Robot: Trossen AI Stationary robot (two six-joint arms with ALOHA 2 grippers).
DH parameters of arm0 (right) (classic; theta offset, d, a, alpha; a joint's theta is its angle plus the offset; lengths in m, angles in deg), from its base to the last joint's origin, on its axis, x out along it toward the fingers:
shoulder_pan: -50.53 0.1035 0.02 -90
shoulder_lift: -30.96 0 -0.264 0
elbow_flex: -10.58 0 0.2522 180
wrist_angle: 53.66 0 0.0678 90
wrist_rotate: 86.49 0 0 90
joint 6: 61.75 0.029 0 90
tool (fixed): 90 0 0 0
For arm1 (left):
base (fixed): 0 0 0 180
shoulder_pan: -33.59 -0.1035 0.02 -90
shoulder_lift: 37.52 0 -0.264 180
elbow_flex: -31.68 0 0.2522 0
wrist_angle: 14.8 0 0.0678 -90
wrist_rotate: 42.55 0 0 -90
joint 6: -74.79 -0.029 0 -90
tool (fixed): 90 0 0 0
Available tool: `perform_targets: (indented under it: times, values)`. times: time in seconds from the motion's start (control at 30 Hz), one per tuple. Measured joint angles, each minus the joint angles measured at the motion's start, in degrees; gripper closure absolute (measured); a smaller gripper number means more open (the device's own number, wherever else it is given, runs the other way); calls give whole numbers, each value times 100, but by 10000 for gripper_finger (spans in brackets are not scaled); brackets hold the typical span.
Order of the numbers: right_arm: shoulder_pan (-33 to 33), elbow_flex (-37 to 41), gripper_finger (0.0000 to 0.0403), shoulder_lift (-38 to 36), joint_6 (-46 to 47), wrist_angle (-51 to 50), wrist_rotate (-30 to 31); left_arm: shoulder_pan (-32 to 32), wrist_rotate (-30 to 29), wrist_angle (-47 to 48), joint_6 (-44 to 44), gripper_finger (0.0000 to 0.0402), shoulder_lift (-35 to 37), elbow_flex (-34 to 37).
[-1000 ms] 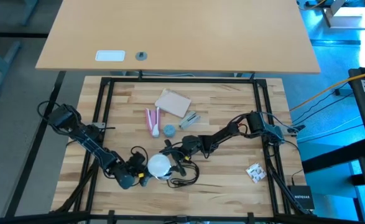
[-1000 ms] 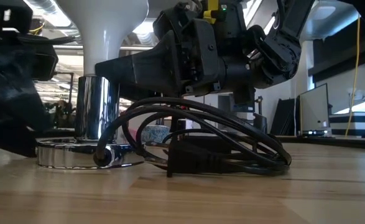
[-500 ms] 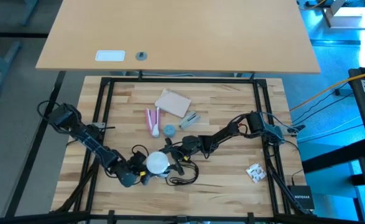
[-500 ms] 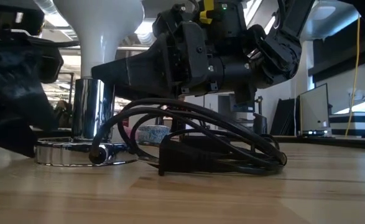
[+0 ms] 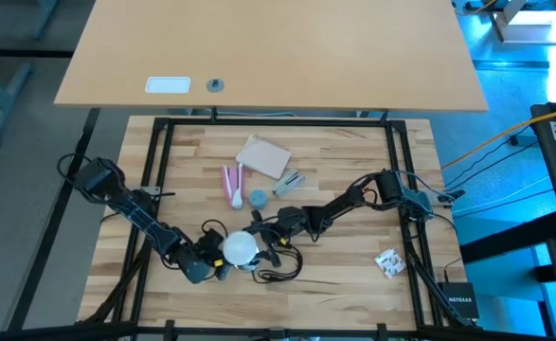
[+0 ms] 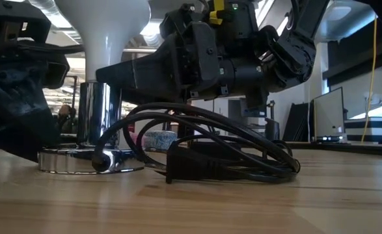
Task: Screw lightbulb
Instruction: Insert the lightbulb into the lamp
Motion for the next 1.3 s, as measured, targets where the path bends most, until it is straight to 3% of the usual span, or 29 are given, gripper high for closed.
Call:
perform_targets:
  times: [0.43,0.87,1.3]
  values:
    - [4,2,123,0,0,-4,-126,24,214,-94,97,311,68,8]
    - [-7,0,123,0,-4,-7,-51,31,369,509,-314,353,926,-5]
    - [-4,0,123,0,-5,-7,-31,28,153,66,-299,372,452,-12]
